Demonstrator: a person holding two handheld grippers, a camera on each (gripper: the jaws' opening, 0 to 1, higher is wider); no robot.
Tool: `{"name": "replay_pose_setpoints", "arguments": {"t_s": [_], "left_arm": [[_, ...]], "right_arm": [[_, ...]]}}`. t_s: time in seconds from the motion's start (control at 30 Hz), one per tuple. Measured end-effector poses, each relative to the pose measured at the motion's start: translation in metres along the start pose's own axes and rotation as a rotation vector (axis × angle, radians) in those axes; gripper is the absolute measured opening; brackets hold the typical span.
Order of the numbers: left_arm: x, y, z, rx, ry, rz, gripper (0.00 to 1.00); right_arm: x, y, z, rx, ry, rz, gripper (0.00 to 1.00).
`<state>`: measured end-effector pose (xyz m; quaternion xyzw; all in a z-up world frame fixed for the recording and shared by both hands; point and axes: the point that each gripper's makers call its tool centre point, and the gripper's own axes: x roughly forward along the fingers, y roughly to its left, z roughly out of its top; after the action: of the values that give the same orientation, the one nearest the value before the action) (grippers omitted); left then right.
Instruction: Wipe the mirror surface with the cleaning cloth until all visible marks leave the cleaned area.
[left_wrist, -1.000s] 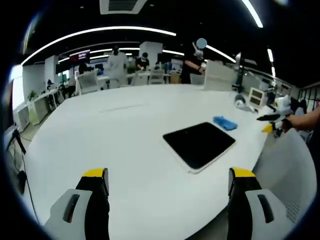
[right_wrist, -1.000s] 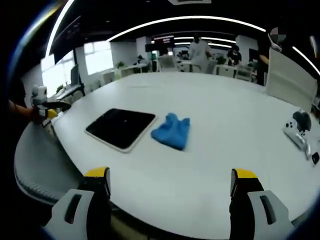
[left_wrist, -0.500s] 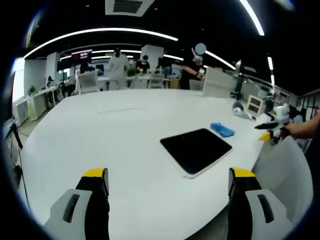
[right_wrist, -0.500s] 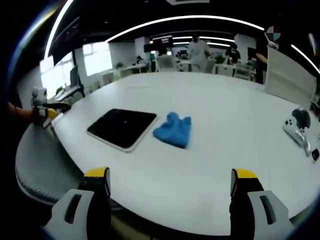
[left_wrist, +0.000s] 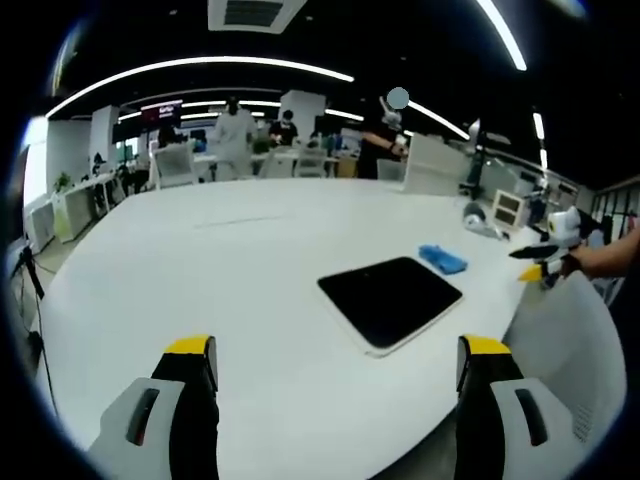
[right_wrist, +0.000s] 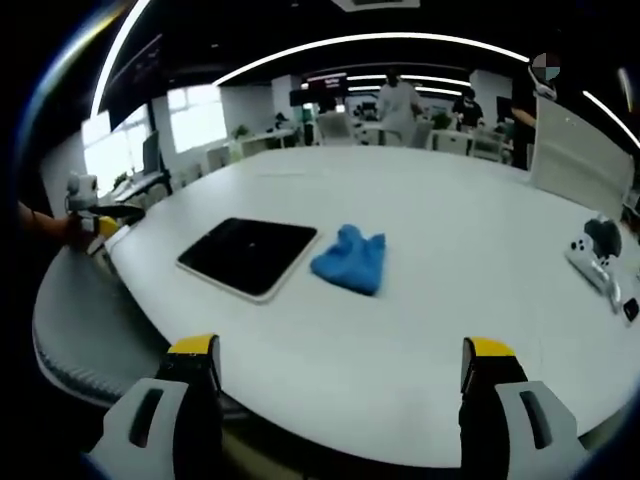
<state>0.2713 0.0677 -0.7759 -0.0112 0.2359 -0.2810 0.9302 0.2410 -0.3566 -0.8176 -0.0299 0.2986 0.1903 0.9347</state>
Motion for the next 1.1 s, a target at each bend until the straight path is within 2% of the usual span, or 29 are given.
{"name": "replay_pose_setpoints", "arguments": {"t_s": [0.13, 0.37, 0.47, 0.5, 0.53, 0.8, 0.87, 0.93, 1.03, 1.07, 1.1], "left_arm": [[0.002, -0.005, 0.000, 0.039, -0.006, -0.016, 1.00], [0.003, -0.011, 0.001, 0.027, -0.018, -0.046, 1.00], [0.002, -0.009, 0.000, 0.034, -0.015, -0.035, 1.00], [0.001, -0.007, -0.002, 0.041, -0.002, -0.024, 1.00], [0.001, -0.004, -0.008, 0.041, 0.035, -0.005, 1.00], [0.001, -0.007, -0.005, 0.036, 0.013, -0.010, 1.00], [0.001, -0.006, -0.005, 0.021, 0.015, -0.006, 1.00], [0.000, -0.007, -0.006, 0.017, 0.016, -0.009, 1.00], [0.000, -0.009, -0.008, 0.019, 0.025, -0.014, 1.00], [0.000, -0.009, -0.009, 0.023, 0.031, -0.012, 0.99], [-0.001, -0.008, -0.008, 0.033, 0.027, -0.008, 0.99]], "right_arm": [[0.001, 0.002, 0.001, 0.006, 0.001, 0.003, 1.00], [0.001, 0.004, 0.004, 0.010, -0.003, 0.002, 1.00], [0.001, 0.003, 0.002, 0.014, -0.002, -0.007, 1.00], [0.001, 0.003, 0.002, 0.013, -0.004, -0.008, 1.00], [0.000, 0.003, 0.002, 0.015, -0.004, -0.008, 0.99], [-0.001, 0.007, 0.000, 0.010, -0.014, 0.018, 0.95], [0.000, 0.010, -0.001, 0.033, -0.011, 0.040, 0.95], [-0.001, 0.009, -0.001, 0.028, -0.014, 0.028, 0.97], [-0.003, 0.014, 0.005, 0.050, -0.055, 0.059, 0.91], [-0.004, 0.012, 0.004, 0.048, -0.047, 0.051, 0.89], [-0.004, 0.010, 0.006, 0.036, -0.054, 0.033, 0.93]]}}
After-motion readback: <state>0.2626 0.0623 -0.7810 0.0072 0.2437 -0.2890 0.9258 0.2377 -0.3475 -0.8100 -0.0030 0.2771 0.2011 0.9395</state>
